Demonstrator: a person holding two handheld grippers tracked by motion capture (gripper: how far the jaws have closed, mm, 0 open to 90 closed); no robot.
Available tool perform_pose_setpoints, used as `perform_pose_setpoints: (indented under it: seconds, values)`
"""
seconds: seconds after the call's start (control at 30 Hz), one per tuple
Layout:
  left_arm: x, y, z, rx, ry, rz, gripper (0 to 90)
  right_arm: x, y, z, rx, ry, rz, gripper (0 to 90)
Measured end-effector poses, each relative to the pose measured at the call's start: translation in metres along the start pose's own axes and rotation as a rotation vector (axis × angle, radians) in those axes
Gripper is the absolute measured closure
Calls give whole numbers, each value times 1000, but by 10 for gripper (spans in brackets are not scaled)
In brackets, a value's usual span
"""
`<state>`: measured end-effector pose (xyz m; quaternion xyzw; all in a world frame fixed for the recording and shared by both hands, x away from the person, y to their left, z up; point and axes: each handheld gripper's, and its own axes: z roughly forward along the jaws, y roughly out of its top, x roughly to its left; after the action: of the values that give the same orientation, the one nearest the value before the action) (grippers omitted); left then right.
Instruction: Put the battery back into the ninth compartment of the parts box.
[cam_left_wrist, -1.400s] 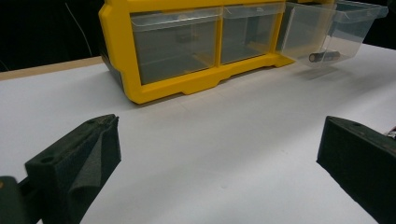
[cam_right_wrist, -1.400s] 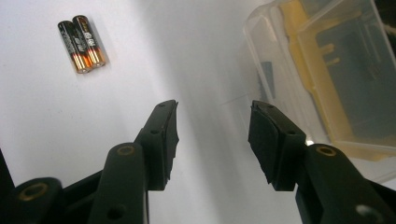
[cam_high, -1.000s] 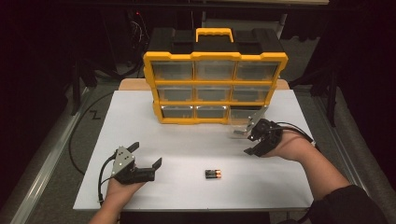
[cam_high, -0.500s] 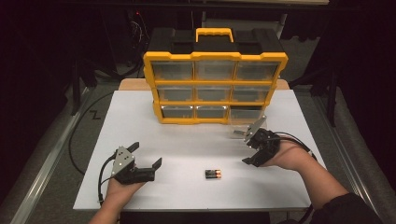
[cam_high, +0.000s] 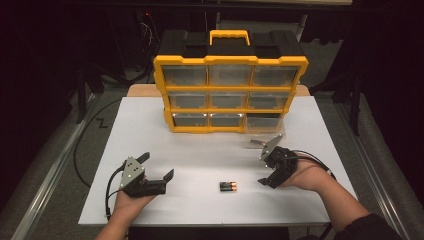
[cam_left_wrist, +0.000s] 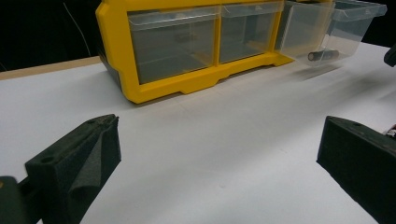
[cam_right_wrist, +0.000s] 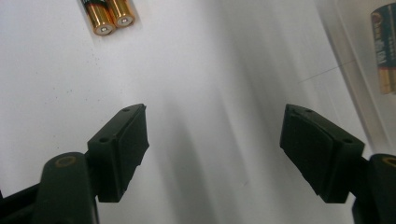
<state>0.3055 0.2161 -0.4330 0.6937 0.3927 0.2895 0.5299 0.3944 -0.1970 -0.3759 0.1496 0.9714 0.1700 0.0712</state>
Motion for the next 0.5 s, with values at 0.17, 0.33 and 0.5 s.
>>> perform_pose_setpoints:
  seconds: [0.17, 0.33, 0.5]
  values:
    - [0, 0, 0, 1, -1, 6, 2, 3, -3, 4, -3, -3, 9, 187]
    - [-1, 0, 0, 4, -2, 15, 2, 8, -2, 10, -1, 4, -14, 177]
    - [-1, 0, 0, 1, -2, 14, 2, 16, 1, 16, -13, 27, -27, 177]
